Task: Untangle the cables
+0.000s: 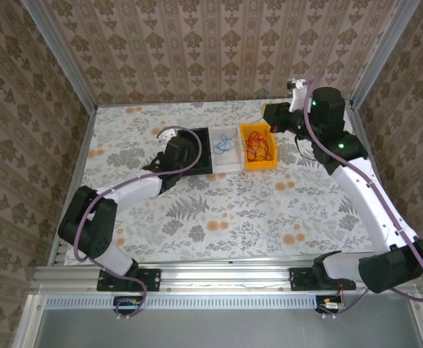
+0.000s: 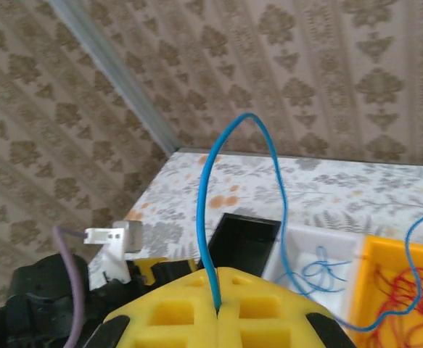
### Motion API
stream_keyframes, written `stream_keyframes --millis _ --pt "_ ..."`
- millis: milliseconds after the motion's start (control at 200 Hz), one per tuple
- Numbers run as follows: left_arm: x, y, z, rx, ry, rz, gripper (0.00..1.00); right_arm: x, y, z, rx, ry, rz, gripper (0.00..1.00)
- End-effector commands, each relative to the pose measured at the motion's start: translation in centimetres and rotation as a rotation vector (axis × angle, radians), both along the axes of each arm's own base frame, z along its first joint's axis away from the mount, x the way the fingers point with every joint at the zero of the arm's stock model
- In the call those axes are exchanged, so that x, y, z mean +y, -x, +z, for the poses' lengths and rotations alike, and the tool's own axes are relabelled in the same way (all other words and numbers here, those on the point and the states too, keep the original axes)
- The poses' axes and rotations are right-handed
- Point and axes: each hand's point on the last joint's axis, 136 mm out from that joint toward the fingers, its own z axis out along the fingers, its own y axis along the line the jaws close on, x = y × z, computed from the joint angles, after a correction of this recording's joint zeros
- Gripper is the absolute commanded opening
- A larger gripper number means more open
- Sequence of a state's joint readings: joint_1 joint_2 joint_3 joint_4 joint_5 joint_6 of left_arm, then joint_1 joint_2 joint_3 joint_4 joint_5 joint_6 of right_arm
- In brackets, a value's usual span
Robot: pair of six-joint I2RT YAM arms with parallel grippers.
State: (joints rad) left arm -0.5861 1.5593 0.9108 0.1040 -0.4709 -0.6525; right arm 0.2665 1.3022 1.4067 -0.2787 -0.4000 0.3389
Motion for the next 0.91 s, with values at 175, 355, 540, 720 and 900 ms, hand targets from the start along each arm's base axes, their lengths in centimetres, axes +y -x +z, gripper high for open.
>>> stream_keyframes --millis 175,355,540,720,900 --pt "3.5 1.7 1.2 -0.027 0.019 0.100 0.69 4.6 -3.0 -4.7 0.179 -0.069 0.164 0.03" --pt "4.6 2.5 0.8 -0.021 0.015 0.124 0.69 6.4 -5.7 -9.0 0.285 -0.094 0.200 0.03" --pt "4.8 2.8 0.5 -0.010 0.015 0.130 0.69 7.1 -8.8 -15.1 0.407 -0.075 0.168 0.03" --pt "4.6 2.8 0.7 -0.011 0.019 0.122 0.69 7.2 -11.9 -20.2 0.490 -0.024 0.077 0.03" --pt "4.6 2.9 0.3 0.003 0.020 0.115 0.69 5.2 -14.8 -23.0 0.481 0.133 -0.107 0.04"
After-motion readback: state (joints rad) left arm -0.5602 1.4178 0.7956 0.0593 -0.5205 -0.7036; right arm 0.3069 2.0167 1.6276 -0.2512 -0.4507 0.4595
